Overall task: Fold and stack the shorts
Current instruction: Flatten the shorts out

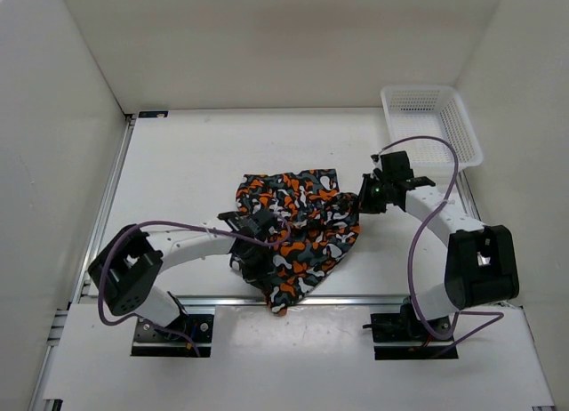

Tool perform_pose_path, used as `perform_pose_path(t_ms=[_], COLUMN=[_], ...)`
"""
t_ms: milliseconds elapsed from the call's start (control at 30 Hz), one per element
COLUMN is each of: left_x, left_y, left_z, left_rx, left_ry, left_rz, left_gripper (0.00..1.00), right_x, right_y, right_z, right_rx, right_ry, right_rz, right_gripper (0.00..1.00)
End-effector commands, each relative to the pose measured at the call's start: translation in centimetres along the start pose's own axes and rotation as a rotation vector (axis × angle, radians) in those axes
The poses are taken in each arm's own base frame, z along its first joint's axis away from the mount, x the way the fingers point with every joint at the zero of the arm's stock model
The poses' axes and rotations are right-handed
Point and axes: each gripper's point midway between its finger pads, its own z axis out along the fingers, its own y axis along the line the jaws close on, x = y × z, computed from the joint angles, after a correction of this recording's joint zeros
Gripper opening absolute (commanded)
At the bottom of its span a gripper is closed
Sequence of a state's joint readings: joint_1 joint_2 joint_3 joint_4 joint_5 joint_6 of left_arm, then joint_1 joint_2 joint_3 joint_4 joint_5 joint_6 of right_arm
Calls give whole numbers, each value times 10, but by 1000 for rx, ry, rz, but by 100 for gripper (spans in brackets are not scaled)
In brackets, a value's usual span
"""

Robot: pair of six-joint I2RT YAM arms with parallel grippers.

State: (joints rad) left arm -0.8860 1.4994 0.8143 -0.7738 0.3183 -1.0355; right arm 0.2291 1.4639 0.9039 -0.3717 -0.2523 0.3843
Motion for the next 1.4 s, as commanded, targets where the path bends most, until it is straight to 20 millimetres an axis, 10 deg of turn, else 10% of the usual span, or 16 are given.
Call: perform_pose_path(t_ms=[0,133,300,433,600,667,733,767,800,867,900,933,1000,1033,1200,1367], left_x=[-33,-110,-232,-257,-232,-214,-203,-193,-187,-171,-162,-158,-143,-141,-144,-156], left_y=[-22,-11,-17,-35,-54,-47,-37,-26,-17,6,9,18,44,50,73,76], left_z=[-36,-119,-297,-414,-480,-465,-447,-416,-397,-329,-303,-278,-209,-196,-182,-175], left_rx=[61,-51,-27,161,333,314,275,242,220,183,196,190,150,137,19,-17], left_ry=[-143,-375,-754,-1009,-1206,-1185,-1157,-1093,-1050,-923,-865,-817,-657,-628,-606,-590], left_rz=[32,41,3,21,105,132,131,122,111,67,61,35,-60,-80,-181,-233], left_gripper=[10,10,10,10,10,10,10,10,10,16,30,51,97,100,91,61], right_x=[-40,-97,-206,-283,-274,-250,-221,-199,-162,-118,-70,-45,16,30,52,59], right_y=[23,48,94,155,168,141,135,133,109,84,59,47,13,1,-23,-34], right_z=[-23,-30,-69,-167,-212,-185,-200,-211,-170,-162,-121,-108,-83,-80,-90,-82], right_rx=[-38,-66,-125,-275,-317,-253,-258,-254,-200,-126,-68,-45,46,84,153,206], right_ry=[-111,-194,-360,-618,-710,-679,-711,-725,-624,-608,-490,-454,-366,-349,-367,-304], right_rz=[-21,-15,-30,-78,-90,-50,-57,-59,-16,28,78,96,181,215,280,316], right_gripper=[0,0,0,0,0,0,0,0,0,0,8,37,55,66,69,67])
